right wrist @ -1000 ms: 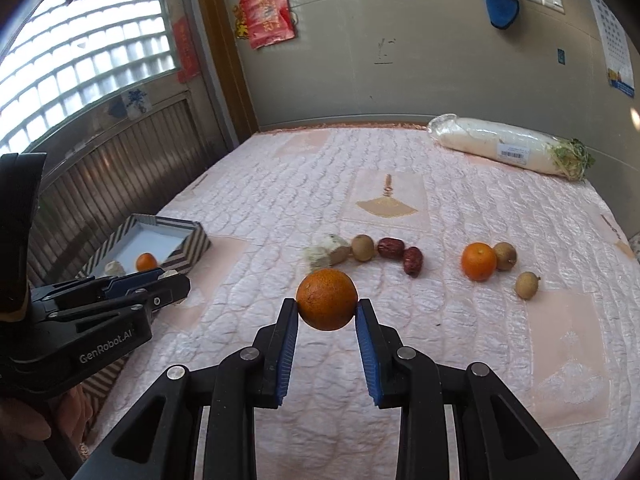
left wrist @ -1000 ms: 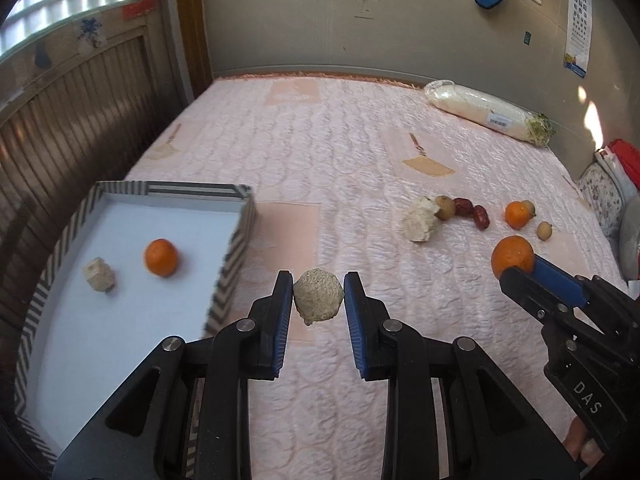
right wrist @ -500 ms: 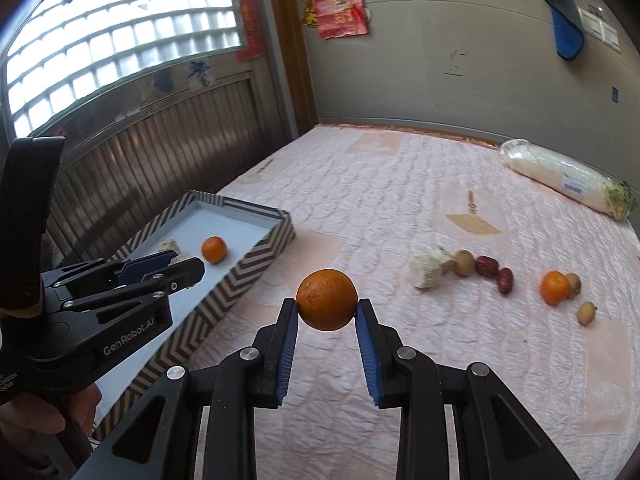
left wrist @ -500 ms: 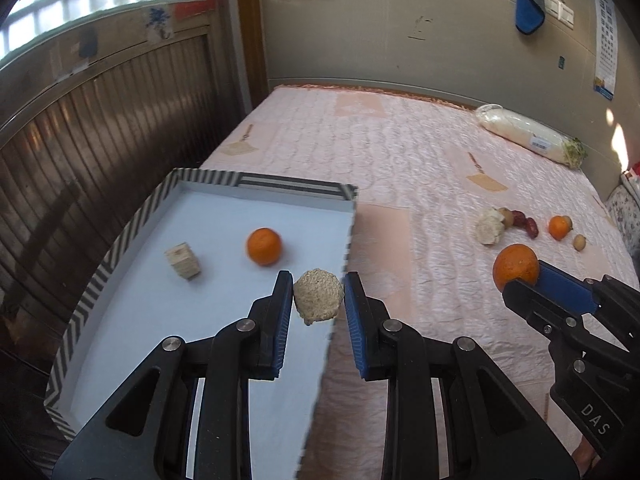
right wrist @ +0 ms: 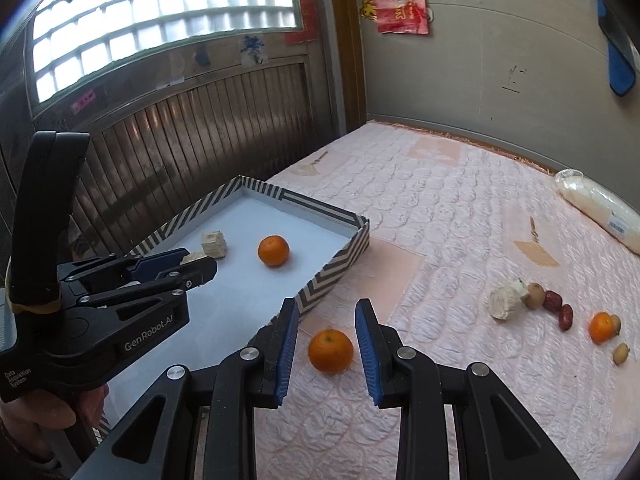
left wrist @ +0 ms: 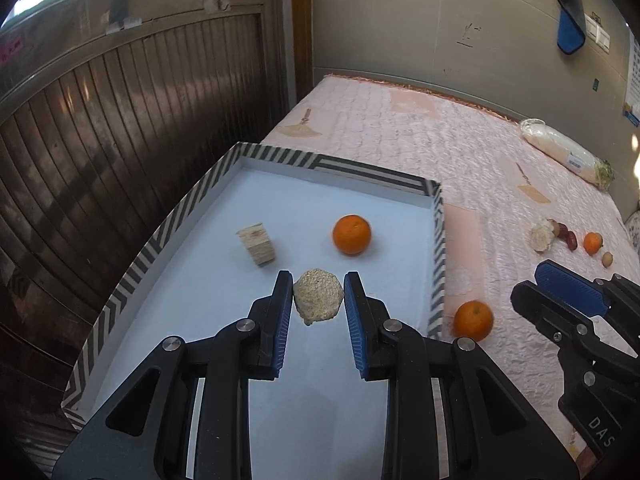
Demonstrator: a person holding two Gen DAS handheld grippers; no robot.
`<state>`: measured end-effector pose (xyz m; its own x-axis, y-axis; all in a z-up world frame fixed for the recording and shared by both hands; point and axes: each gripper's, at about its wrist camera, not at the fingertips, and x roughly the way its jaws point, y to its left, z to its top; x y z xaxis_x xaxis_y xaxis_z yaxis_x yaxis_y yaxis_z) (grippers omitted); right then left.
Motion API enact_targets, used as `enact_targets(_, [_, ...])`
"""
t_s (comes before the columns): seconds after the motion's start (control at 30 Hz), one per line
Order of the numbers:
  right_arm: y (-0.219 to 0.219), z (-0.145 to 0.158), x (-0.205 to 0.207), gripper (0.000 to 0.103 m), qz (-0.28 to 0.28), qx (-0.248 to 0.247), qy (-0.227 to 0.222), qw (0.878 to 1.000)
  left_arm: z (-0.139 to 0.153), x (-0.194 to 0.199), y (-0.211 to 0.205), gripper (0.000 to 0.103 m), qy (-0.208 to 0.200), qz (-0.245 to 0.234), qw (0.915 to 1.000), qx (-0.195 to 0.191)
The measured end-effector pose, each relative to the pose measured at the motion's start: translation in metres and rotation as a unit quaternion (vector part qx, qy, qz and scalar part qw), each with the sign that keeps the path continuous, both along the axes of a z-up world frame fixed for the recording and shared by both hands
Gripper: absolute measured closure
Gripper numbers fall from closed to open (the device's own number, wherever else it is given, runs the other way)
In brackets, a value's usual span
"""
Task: Organize fruits
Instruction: 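Carry the bun with the left tool while the right tool carries the orange over the tray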
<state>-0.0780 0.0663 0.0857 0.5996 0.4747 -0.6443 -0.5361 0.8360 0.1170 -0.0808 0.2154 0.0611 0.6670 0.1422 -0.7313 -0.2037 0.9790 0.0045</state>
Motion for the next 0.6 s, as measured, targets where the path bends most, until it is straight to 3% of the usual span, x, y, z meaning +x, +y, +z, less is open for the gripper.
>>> enact_targets(0.2, [-0.015,-0.015,0.017,0.075,-0.013,-0.003,0.029,0.999,-0.008,0.001,0.015,0.077,0.009,0.011,0.9998,-0.017])
enact_targets(0.33, [-0.014,-0.032,0.019,0.061,0.008,0.003,0.053,0.999,-0.013,0.004,0.018,0.077,0.015,0.011,0.9996,-0.023])
enact_targets(0.47, [-0.001,-0.04,0.011,0.058,0.053,0.007,0.063,0.997,-0.014,0.006,0.018,0.077,0.018,0.01,0.9995,-0.022])
enact_targets(0.6, [0.007,-0.054,0.019,0.058,0.035,-0.014,0.07,0.997,-0.016,0.007,0.017,0.077,0.02,0.009,0.9995,-0.022])
